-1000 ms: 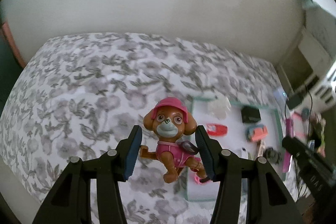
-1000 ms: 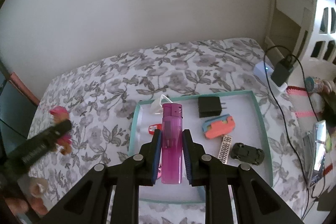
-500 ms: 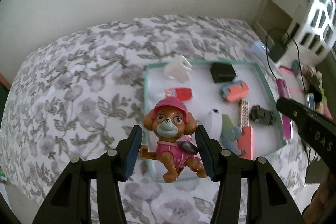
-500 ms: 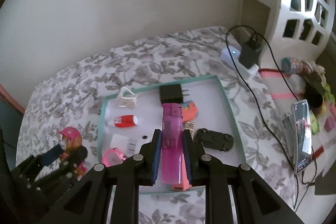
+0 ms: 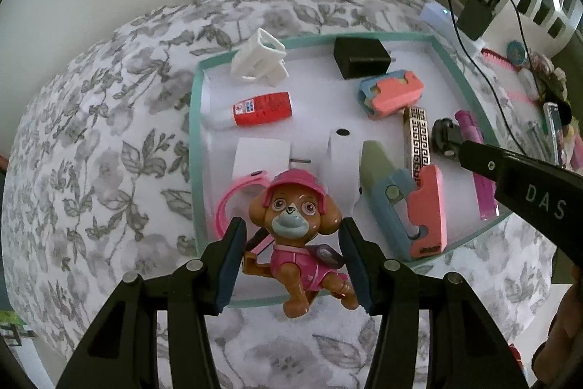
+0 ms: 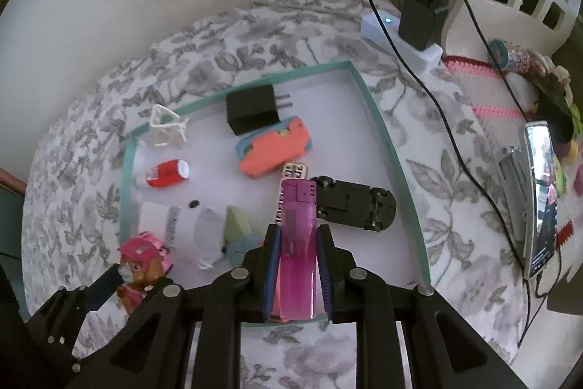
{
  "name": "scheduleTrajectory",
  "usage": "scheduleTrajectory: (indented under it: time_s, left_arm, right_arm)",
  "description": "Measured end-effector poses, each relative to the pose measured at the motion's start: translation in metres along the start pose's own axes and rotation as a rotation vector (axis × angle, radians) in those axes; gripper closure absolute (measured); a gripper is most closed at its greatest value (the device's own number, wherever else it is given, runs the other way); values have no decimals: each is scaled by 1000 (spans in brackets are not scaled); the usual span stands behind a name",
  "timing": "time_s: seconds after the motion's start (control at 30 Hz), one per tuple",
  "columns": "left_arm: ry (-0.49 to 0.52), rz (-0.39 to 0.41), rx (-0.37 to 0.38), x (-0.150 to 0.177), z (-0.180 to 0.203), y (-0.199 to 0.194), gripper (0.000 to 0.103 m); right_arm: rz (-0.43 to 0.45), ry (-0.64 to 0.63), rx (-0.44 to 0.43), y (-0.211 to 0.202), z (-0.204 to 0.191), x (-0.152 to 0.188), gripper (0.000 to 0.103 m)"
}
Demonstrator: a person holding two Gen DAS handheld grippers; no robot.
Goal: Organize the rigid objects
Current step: 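Carry the dog figure and pink lighter over the tray with both tools, then lower both tools and open the grippers to release the dog figure and lighter into the tray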
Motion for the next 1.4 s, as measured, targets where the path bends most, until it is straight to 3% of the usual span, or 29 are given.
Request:
scheduleTrajectory:
  time_s: [0.7,0.9,1.23,1.4]
  left_arm:
    - [-20,-63,14,3,7,27,49]
    - [-5,-97,-41,8,4,39,49]
    - [-16,-108,-25,10,2,40,48]
    - [-9,-80,-17,7,2,30,40]
  right_arm:
    - [-106,-2,18,40,4,10,81]
    - [-105,5,1,40,2,8,82]
    - [-113,28,-13,43,2,6,82]
    - [-84,47,-16,33,6,2,81]
Point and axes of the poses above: each gripper's, at about its wrist camera, not at the fingertips, and y roughly the way its jaws point, z to its right, x to its underside, the point moved 6 cm from there along y, roughly the way its jaws point, and after that the axes turned 10 degrees about y, right-handed, at the moved point
